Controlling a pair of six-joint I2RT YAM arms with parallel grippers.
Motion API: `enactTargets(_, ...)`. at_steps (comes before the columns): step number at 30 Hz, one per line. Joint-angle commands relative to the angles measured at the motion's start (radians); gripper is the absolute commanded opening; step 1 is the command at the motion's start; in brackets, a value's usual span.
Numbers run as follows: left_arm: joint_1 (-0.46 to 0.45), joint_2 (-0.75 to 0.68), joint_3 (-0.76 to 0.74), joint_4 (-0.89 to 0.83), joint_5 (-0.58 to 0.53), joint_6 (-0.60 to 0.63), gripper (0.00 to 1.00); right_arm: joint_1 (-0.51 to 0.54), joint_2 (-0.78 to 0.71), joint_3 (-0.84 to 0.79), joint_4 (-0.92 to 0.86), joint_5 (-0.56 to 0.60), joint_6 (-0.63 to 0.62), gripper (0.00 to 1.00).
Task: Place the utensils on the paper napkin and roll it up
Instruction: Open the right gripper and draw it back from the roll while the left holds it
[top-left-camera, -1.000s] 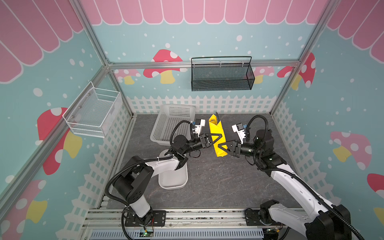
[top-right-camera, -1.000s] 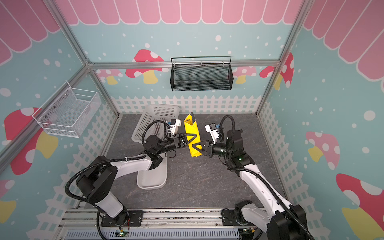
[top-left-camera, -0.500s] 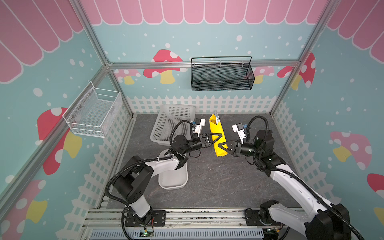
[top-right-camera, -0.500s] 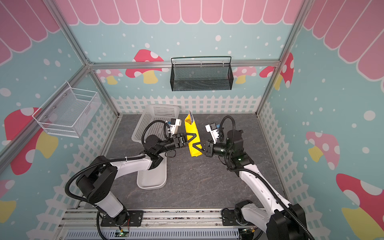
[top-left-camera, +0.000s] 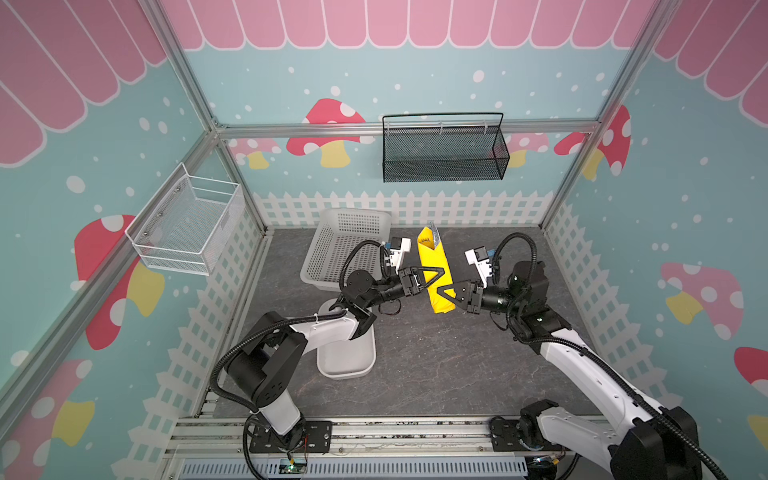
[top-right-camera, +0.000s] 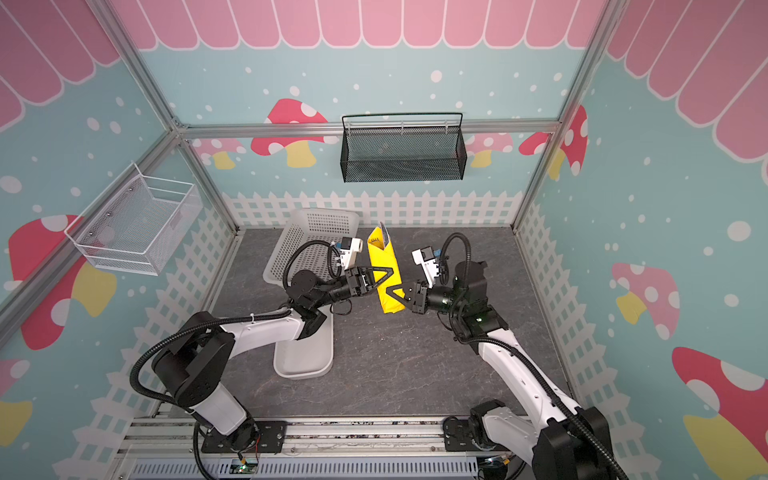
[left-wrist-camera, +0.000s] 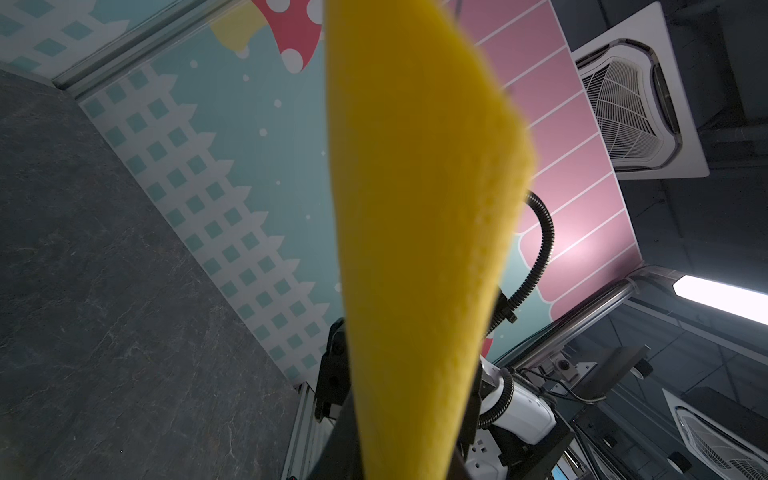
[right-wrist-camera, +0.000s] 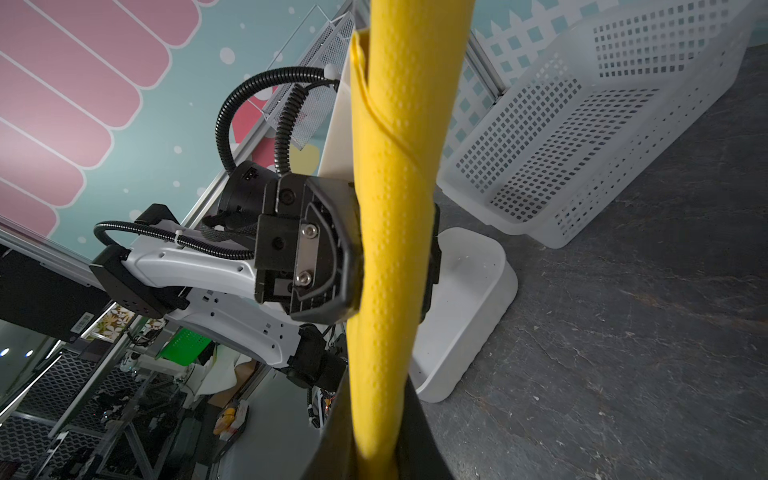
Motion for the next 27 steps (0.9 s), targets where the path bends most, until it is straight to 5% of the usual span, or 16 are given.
enactTargets(1,0.002,-0.018,-0.009,-0.01,-0.003,0.003,0.11,-0.007,-0.014,-0.007,0.065,-0.012,-0.005,0.11)
enactTargets(8,0.01,-0.039,-0.003,-0.041,-0.003,0.02,0.04,-0.01,-0.017,-0.014,0.069,-0.018,-0.003,0.15)
enactTargets(17,0.068,-0.081,-0.032,-0.068,0.012,0.028,0.02,-0.023,-0.061,-0.026,0.065,0.035,-0.023,0.41)
enactTargets(27,0.197,-0.189,-0.121,-0.123,0.043,0.039,0.01,-0.038,-0.01,-0.058,0.012,0.209,-0.031,0.44)
